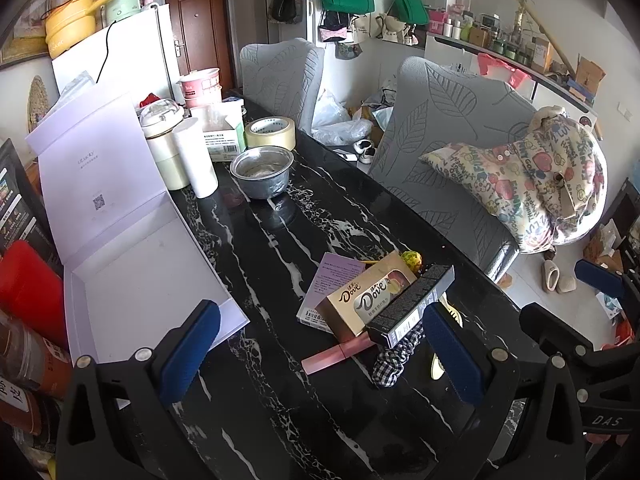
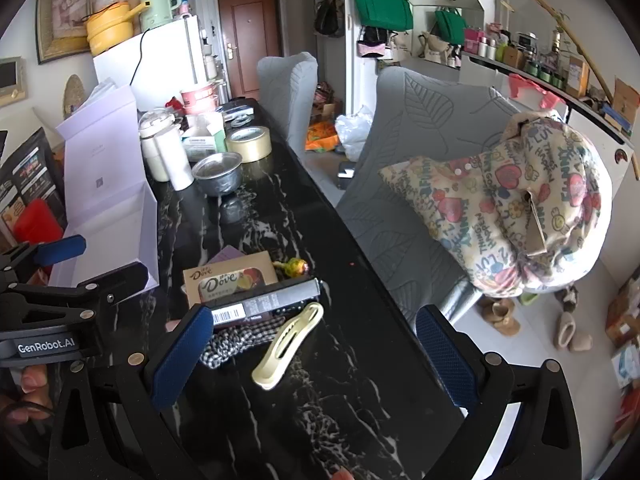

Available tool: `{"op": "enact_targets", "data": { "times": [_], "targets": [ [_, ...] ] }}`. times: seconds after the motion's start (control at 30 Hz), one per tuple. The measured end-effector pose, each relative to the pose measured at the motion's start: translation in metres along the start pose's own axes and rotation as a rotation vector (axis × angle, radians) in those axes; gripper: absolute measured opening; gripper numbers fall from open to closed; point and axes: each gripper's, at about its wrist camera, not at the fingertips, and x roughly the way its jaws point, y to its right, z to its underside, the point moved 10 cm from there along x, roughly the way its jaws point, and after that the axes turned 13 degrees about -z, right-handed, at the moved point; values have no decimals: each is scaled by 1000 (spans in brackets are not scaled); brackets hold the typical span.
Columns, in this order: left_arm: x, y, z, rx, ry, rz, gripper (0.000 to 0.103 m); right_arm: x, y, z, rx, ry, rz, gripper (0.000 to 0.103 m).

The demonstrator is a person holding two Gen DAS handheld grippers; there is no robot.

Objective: Organize rigid objects

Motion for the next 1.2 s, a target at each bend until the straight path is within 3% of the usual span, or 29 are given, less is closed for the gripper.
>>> {"op": "enact_targets", "data": {
  "times": [1.2],
  "targets": [
    [1,6,10,12,17,-18,103,2,-2,4,-64,28,-31,103]
  ]
}}
